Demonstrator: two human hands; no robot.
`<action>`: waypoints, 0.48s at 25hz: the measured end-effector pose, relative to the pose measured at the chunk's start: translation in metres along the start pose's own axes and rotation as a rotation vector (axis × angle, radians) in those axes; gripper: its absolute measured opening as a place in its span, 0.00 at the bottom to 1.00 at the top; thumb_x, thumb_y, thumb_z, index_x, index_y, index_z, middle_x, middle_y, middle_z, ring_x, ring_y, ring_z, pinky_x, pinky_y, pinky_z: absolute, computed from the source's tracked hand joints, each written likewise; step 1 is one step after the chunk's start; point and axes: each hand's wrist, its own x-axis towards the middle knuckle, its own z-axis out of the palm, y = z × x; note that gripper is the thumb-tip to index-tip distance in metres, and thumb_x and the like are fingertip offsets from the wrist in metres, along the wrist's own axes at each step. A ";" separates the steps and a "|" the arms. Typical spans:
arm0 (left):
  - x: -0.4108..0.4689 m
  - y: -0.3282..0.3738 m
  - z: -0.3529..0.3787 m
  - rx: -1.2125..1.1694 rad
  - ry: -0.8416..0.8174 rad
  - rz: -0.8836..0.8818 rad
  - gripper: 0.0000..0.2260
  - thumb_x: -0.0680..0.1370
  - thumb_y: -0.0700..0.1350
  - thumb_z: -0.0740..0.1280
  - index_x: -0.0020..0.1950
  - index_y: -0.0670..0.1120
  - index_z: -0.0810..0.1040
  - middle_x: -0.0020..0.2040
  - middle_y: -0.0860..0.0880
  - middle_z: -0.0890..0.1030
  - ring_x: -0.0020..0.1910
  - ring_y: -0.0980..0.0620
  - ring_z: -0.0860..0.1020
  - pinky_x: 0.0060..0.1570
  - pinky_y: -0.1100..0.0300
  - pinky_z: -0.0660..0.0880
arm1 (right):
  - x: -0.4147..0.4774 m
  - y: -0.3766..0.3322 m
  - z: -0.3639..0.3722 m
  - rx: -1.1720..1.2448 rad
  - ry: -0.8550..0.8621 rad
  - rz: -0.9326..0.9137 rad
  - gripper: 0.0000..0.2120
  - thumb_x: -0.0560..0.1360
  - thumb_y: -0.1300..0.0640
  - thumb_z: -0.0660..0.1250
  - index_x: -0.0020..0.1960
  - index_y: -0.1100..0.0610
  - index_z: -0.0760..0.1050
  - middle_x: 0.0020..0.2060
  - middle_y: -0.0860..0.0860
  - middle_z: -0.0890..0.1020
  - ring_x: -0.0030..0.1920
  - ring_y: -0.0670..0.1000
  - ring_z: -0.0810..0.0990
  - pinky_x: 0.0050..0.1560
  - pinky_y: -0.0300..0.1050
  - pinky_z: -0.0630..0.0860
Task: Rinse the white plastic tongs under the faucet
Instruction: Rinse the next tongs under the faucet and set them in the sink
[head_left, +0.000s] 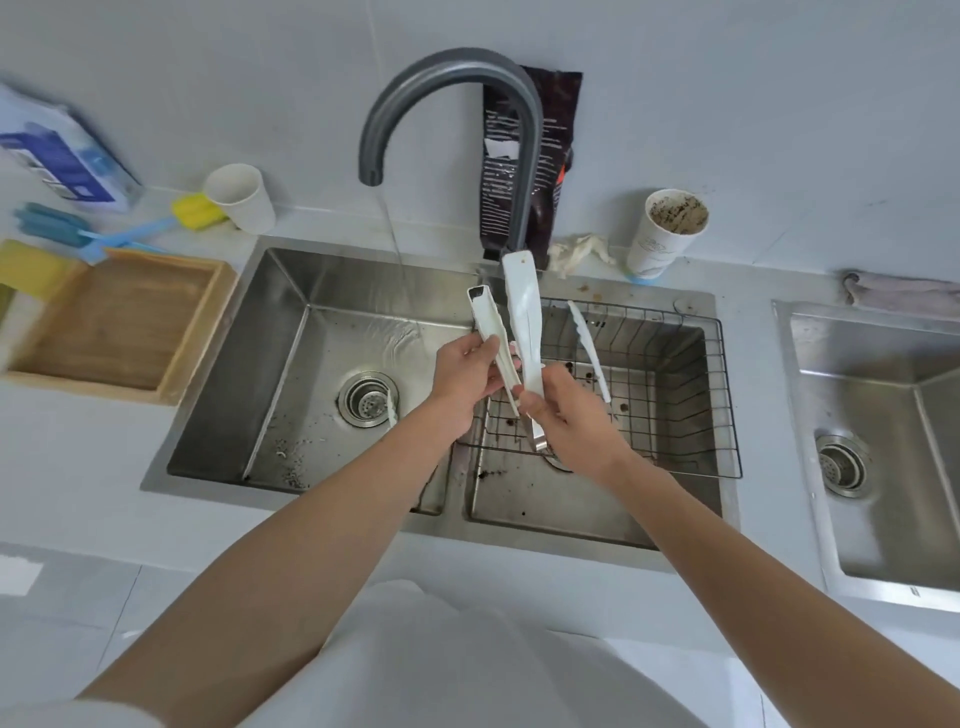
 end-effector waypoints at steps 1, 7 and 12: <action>0.002 0.004 -0.008 0.012 0.013 0.006 0.09 0.82 0.40 0.63 0.59 0.37 0.78 0.49 0.41 0.84 0.41 0.48 0.85 0.37 0.60 0.82 | 0.003 -0.006 0.006 0.009 0.002 -0.006 0.08 0.82 0.50 0.60 0.48 0.53 0.67 0.39 0.53 0.81 0.36 0.50 0.77 0.34 0.38 0.70; 0.012 0.027 -0.048 0.032 0.029 0.039 0.05 0.81 0.37 0.63 0.53 0.39 0.79 0.41 0.45 0.84 0.33 0.54 0.84 0.35 0.62 0.80 | 0.023 -0.044 0.037 0.083 0.057 0.051 0.09 0.79 0.51 0.66 0.57 0.52 0.71 0.49 0.46 0.81 0.48 0.49 0.82 0.50 0.54 0.81; 0.028 0.041 -0.071 0.024 0.025 0.034 0.06 0.80 0.37 0.65 0.54 0.38 0.79 0.44 0.43 0.85 0.37 0.51 0.85 0.38 0.61 0.81 | 0.040 -0.064 0.055 0.102 0.089 0.114 0.08 0.80 0.50 0.66 0.55 0.52 0.71 0.49 0.47 0.82 0.45 0.50 0.83 0.48 0.54 0.81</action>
